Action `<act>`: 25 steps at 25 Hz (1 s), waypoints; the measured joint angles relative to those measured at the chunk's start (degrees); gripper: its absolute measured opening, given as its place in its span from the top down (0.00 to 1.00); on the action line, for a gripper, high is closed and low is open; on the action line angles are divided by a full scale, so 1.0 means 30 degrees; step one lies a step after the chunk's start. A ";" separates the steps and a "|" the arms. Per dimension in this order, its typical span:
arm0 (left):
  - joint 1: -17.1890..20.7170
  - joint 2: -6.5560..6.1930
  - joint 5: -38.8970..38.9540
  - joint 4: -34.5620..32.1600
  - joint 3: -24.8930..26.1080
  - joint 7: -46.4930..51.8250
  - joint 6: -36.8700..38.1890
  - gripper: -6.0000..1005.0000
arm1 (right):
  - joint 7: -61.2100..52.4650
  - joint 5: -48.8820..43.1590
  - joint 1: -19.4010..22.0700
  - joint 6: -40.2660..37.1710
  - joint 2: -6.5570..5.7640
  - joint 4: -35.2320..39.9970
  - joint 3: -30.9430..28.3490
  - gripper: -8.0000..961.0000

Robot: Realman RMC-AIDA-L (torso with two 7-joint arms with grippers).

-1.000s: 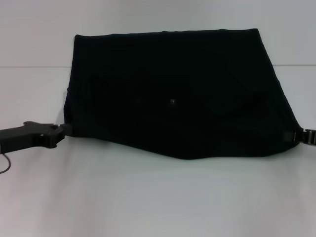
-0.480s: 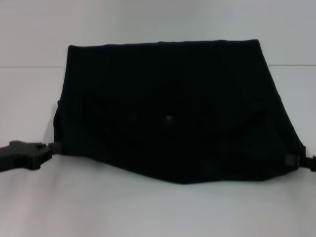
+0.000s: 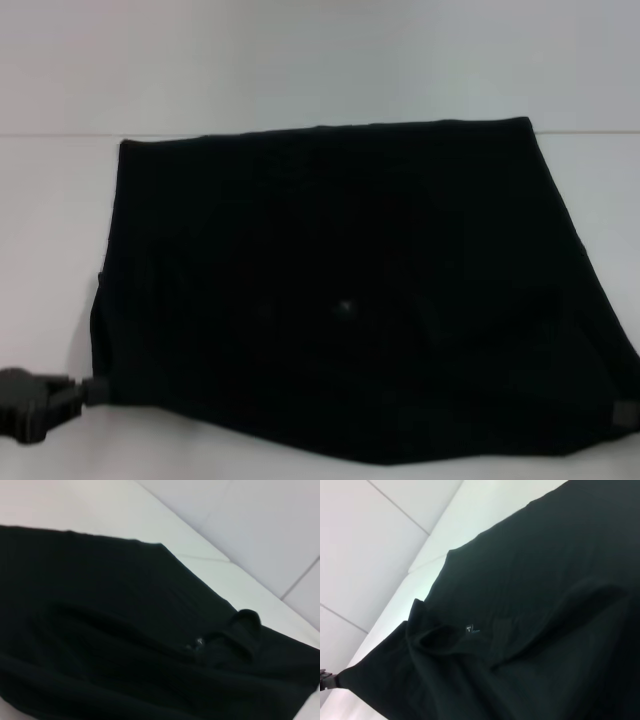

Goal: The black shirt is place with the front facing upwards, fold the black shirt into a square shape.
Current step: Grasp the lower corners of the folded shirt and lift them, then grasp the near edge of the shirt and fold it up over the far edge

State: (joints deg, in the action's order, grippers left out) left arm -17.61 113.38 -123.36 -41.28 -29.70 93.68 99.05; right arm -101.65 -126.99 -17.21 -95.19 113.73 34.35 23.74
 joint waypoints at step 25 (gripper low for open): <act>-0.2207 0.0011 -0.2129 0.0483 0.4104 0.1566 0.2617 0.91 | 0.0022 -0.0041 -0.1179 -0.2714 -0.1212 0.0474 -0.2870 0.97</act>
State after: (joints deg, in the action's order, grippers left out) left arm -24.23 113.41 -129.75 -39.83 -17.38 98.38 106.90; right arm -101.58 -127.11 -20.74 -103.33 110.09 35.77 15.13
